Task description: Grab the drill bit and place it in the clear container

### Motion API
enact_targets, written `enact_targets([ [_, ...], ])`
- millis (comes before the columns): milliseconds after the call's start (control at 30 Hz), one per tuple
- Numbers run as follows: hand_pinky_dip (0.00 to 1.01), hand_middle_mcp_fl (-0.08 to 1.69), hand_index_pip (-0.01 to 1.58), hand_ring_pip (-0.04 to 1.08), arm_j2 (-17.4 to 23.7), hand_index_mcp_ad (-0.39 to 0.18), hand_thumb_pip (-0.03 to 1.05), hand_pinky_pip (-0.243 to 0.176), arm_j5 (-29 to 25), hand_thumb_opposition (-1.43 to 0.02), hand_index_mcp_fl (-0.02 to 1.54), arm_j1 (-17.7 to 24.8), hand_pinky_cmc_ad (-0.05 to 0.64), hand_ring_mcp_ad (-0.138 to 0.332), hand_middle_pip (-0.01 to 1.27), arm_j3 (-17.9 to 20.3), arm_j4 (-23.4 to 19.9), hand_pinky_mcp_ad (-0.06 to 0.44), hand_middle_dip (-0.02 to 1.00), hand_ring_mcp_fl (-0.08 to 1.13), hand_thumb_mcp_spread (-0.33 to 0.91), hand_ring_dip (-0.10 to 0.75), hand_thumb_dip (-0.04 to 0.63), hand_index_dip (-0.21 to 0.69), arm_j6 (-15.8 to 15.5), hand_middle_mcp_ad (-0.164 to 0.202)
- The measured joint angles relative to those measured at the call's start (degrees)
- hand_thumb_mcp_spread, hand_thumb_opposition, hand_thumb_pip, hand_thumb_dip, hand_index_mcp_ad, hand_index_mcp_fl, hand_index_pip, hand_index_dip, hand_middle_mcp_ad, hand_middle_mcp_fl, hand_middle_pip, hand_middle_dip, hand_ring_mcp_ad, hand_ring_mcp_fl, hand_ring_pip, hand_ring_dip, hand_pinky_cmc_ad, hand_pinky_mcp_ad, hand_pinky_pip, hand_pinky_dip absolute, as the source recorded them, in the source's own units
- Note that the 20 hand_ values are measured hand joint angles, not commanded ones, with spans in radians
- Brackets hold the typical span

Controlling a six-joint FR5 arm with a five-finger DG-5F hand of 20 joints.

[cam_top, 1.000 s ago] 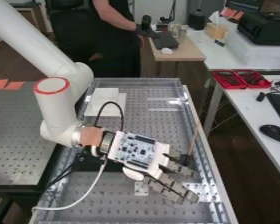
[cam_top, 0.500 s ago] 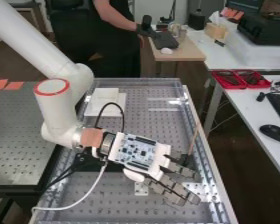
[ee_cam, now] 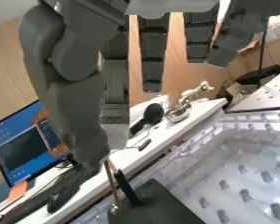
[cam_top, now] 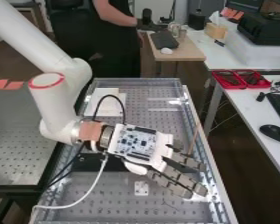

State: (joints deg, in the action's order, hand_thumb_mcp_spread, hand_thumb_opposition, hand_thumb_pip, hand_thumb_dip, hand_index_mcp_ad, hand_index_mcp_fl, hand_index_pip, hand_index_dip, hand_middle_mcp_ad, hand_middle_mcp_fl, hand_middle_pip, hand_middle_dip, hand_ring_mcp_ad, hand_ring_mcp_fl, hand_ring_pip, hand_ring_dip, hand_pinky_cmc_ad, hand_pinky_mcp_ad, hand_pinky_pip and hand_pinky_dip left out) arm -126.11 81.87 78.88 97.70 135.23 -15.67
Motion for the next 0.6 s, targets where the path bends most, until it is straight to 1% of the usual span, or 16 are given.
enact_targets([
  [333,0.19,0.38,1.27,0.09,2.50,-0.103,0.50,-0.075,0.88,-0.95,0.77,0.13,0.298,0.257,0.13,1.68,-2.50,0.199,0.19,0.06,0.54,0.007,0.267,0.119,-0.19,0.070],
  [367,0.19,0.38,1.27,0.09,2.82,-0.103,0.50,-0.068,1.07,-0.95,0.77,0.16,0.298,0.257,0.13,1.89,-2.71,0.201,0.19,0.08,0.54,0.007,0.267,0.119,-0.18,0.073],
  [433,0.19,0.38,1.27,0.09,3.32,-0.101,0.50,-0.063,1.21,-0.95,0.77,0.26,0.298,0.257,0.13,2.23,-2.95,0.199,0.19,0.08,0.54,0.007,0.267,0.122,-0.19,0.066],
  [600,0.19,0.38,1.27,0.09,4.46,-0.101,0.50,-0.063,1.38,-0.95,0.77,0.84,0.298,0.255,0.13,3.10,-3.56,0.202,0.19,0.08,0.54,0.007,0.267,0.119,-0.33,0.066],
])
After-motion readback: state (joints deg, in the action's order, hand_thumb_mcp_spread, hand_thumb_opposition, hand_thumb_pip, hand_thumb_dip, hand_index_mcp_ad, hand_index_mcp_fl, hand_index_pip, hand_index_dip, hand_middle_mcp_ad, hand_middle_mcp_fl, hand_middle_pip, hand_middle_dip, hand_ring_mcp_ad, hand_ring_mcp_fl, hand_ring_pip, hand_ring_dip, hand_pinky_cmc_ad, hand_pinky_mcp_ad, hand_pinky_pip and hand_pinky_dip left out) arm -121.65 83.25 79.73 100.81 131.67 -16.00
